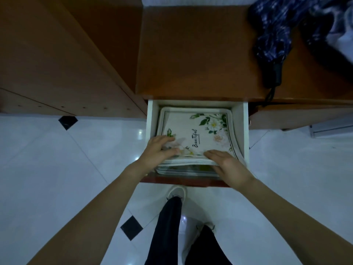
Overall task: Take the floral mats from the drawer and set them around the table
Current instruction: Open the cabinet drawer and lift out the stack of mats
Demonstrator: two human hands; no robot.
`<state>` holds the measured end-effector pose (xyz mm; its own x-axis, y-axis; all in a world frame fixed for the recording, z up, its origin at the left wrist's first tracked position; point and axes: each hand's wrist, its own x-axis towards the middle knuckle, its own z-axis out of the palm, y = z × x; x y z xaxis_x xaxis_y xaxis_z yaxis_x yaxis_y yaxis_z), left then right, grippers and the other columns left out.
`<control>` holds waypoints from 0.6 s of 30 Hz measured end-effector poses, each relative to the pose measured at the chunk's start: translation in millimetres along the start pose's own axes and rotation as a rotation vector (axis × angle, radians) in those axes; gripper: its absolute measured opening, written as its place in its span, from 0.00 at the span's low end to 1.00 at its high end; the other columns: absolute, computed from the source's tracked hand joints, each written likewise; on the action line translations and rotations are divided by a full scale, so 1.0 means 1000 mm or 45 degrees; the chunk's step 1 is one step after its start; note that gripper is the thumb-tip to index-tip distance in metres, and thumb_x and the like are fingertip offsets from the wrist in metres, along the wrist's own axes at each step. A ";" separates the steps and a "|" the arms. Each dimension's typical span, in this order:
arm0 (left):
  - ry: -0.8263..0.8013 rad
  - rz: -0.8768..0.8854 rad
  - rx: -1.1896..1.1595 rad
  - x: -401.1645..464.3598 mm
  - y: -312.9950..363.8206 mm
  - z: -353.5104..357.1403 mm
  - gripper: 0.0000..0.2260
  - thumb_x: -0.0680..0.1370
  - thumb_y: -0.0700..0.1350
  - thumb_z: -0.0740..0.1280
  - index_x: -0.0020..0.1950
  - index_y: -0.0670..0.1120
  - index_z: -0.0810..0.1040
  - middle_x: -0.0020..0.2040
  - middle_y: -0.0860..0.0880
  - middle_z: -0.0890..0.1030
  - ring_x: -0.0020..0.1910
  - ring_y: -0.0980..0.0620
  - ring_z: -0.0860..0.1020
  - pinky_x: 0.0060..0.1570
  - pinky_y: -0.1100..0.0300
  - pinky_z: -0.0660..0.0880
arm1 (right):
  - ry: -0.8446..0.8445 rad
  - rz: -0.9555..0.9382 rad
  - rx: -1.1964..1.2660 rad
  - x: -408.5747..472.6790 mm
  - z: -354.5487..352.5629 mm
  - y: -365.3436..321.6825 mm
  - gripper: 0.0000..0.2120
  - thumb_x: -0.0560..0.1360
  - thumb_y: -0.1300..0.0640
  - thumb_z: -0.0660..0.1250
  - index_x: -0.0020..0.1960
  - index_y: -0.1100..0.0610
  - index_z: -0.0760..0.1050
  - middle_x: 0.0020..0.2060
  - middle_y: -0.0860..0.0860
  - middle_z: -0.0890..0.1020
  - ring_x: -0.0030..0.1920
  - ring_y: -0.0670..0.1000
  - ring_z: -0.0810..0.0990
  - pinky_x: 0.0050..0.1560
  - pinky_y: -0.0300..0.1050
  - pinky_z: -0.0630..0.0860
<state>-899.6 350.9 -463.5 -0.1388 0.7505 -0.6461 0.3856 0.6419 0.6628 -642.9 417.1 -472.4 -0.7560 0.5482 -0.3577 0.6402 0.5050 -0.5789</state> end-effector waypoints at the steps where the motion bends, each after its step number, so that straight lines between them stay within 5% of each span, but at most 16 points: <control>1: 0.054 -0.021 -0.013 -0.004 0.004 -0.003 0.26 0.73 0.56 0.70 0.69 0.53 0.71 0.69 0.49 0.67 0.71 0.51 0.58 0.64 0.63 0.55 | 0.003 0.006 0.012 -0.003 -0.006 -0.003 0.22 0.77 0.65 0.64 0.71 0.58 0.69 0.68 0.56 0.73 0.65 0.58 0.72 0.68 0.44 0.62; 4: 0.195 -0.182 -0.004 -0.016 0.019 -0.011 0.26 0.73 0.53 0.71 0.69 0.57 0.69 0.69 0.46 0.63 0.70 0.45 0.59 0.65 0.59 0.57 | -0.004 0.064 0.075 -0.013 -0.020 -0.014 0.24 0.78 0.65 0.62 0.73 0.55 0.66 0.70 0.54 0.70 0.69 0.55 0.69 0.69 0.39 0.57; 6: 0.026 -0.415 -0.306 -0.022 0.023 -0.018 0.30 0.71 0.52 0.73 0.70 0.62 0.65 0.68 0.45 0.63 0.66 0.42 0.67 0.65 0.55 0.66 | 0.018 0.075 0.091 -0.019 -0.026 -0.019 0.24 0.77 0.65 0.63 0.72 0.55 0.67 0.69 0.54 0.71 0.68 0.56 0.70 0.69 0.41 0.58; 8: -0.224 -0.558 -0.692 -0.027 0.023 -0.024 0.30 0.72 0.47 0.74 0.70 0.59 0.65 0.66 0.46 0.68 0.59 0.44 0.75 0.54 0.51 0.78 | 0.018 0.068 0.069 -0.023 -0.030 -0.022 0.24 0.77 0.64 0.63 0.72 0.55 0.67 0.69 0.54 0.71 0.68 0.55 0.70 0.69 0.40 0.58; 12: -0.267 -0.639 -0.907 -0.032 0.020 -0.024 0.29 0.73 0.37 0.71 0.72 0.50 0.67 0.62 0.47 0.74 0.55 0.49 0.78 0.43 0.61 0.80 | -0.121 0.122 0.068 -0.023 -0.035 -0.025 0.22 0.79 0.58 0.63 0.72 0.50 0.67 0.69 0.49 0.72 0.68 0.50 0.68 0.68 0.36 0.58; 16: -0.207 -0.689 -1.075 -0.037 0.006 -0.022 0.31 0.73 0.34 0.70 0.73 0.49 0.65 0.66 0.45 0.73 0.56 0.47 0.79 0.44 0.60 0.80 | -0.235 0.408 0.563 -0.027 -0.042 -0.026 0.18 0.75 0.47 0.68 0.65 0.48 0.76 0.61 0.42 0.76 0.61 0.39 0.72 0.59 0.22 0.61; 18: -0.205 -0.684 -1.111 -0.044 0.001 -0.022 0.32 0.73 0.33 0.70 0.74 0.49 0.64 0.66 0.45 0.73 0.56 0.46 0.79 0.45 0.59 0.80 | -0.070 0.620 0.863 -0.033 -0.043 -0.023 0.11 0.76 0.49 0.67 0.57 0.47 0.80 0.58 0.41 0.78 0.57 0.37 0.74 0.54 0.22 0.65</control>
<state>-913.0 321.9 -426.5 0.0514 0.3431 -0.9379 -0.4946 0.8246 0.2745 -626.6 416.1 -415.1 -0.4330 0.5594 -0.7069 0.6894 -0.2997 -0.6594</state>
